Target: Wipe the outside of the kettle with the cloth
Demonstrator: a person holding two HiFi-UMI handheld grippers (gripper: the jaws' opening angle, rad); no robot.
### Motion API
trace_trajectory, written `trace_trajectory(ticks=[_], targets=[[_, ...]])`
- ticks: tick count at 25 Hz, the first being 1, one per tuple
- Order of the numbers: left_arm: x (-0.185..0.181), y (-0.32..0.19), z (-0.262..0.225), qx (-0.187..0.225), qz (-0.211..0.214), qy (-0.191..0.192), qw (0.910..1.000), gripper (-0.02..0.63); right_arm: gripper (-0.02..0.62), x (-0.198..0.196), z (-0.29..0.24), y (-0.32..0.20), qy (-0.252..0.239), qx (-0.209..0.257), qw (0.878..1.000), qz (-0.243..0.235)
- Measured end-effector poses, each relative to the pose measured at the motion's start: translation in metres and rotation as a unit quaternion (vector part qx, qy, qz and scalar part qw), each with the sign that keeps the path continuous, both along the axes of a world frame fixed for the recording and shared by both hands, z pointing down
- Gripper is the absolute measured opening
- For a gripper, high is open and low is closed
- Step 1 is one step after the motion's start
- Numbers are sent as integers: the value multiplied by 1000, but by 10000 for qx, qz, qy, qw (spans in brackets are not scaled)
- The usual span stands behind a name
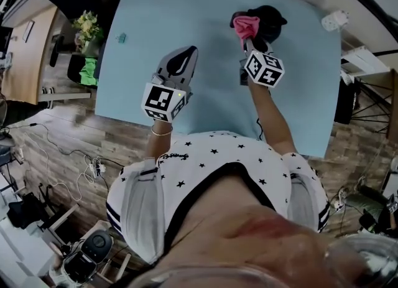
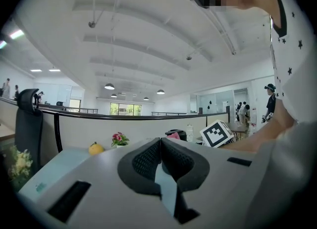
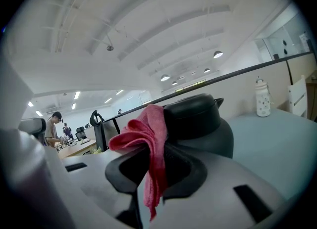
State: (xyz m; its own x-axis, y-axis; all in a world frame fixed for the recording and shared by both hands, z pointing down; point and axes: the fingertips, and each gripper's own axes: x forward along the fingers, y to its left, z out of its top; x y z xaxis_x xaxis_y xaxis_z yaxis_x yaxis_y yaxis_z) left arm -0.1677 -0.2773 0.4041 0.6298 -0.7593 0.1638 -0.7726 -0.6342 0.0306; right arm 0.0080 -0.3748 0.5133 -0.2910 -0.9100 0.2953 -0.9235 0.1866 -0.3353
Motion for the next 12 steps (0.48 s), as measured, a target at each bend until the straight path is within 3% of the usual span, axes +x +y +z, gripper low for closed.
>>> trace_trajectory(ticks=[6,12], targets=[[7,5,-4,19,21,-5,10000,29,67,10,-3,6,-120,-15,9999,79],[10,6,-16,-41,-227,500,9985,29,67,23,-5,13,-142,13,9998,-126]])
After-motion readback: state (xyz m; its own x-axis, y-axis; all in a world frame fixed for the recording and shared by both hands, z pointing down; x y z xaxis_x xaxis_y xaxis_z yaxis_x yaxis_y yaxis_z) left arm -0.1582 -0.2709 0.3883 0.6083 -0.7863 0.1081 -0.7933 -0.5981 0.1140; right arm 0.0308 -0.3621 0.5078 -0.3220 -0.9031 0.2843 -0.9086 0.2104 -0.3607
